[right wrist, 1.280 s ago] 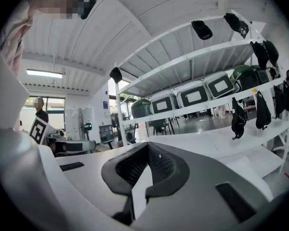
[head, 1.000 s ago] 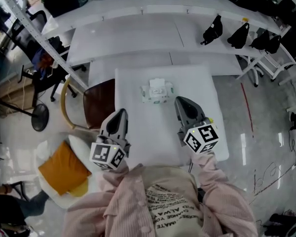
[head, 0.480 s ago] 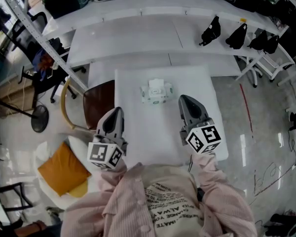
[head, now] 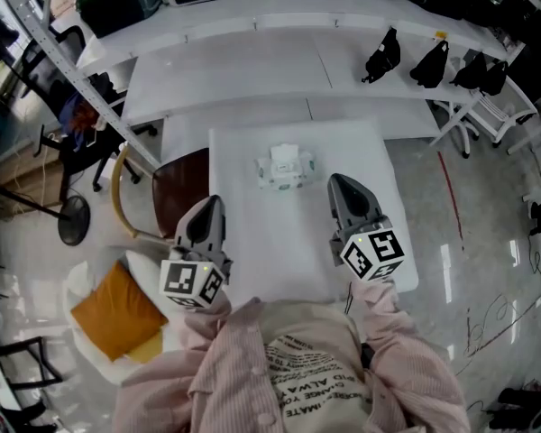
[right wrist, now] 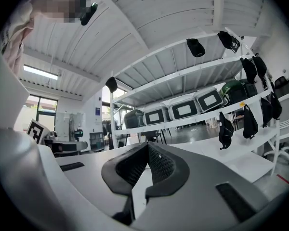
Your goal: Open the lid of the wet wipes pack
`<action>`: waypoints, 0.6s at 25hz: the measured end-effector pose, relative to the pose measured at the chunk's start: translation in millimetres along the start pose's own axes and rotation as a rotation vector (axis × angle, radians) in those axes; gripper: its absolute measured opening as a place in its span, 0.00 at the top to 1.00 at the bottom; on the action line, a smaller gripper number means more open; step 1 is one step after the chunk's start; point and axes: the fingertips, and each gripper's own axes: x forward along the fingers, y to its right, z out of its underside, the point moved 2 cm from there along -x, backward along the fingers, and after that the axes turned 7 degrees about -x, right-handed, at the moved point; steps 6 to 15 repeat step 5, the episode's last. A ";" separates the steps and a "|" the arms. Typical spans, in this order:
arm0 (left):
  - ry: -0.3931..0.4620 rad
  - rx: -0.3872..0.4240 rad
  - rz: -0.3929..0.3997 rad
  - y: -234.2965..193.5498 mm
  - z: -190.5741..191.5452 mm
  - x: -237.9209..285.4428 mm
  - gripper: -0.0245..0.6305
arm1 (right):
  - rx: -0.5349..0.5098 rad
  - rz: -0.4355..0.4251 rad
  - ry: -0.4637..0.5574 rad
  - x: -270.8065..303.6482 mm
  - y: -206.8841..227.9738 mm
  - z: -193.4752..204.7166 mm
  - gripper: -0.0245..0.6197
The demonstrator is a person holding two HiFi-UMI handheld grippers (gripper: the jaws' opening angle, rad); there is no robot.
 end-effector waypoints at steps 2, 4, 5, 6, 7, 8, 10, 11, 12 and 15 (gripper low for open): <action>-0.007 0.005 0.000 0.2 1.0 0.3 0.97 | -0.004 0.001 -0.003 -0.3 -0.5 0.5 0.96; -0.012 0.011 0.001 0.2 1.9 0.7 0.97 | -0.008 0.000 -0.006 -0.3 -1.2 0.5 0.96; -0.014 0.014 0.001 0.2 2.2 0.9 0.97 | -0.011 0.000 -0.008 -0.3 -1.5 0.5 0.96; -0.014 0.014 0.001 0.2 2.2 0.9 0.97 | -0.011 0.000 -0.008 -0.3 -1.5 0.5 0.96; -0.014 0.014 0.001 0.2 2.2 0.9 0.97 | -0.011 0.000 -0.008 -0.3 -1.5 0.5 0.96; -0.014 0.014 0.001 0.2 2.2 0.9 0.97 | -0.011 0.000 -0.008 -0.3 -1.5 0.5 0.96; -0.014 0.014 0.001 0.2 2.2 0.9 0.97 | -0.011 0.000 -0.008 -0.3 -1.5 0.5 0.96; -0.014 0.014 0.001 0.2 2.2 0.9 0.97 | -0.011 0.000 -0.008 -0.3 -1.5 0.5 0.96; -0.014 0.014 0.001 0.2 2.2 0.9 0.97 | -0.011 0.000 -0.008 -0.3 -1.5 0.5 0.96; -0.014 0.014 0.001 0.2 2.2 0.9 0.97 | -0.011 0.000 -0.008 -0.3 -1.5 0.5 0.96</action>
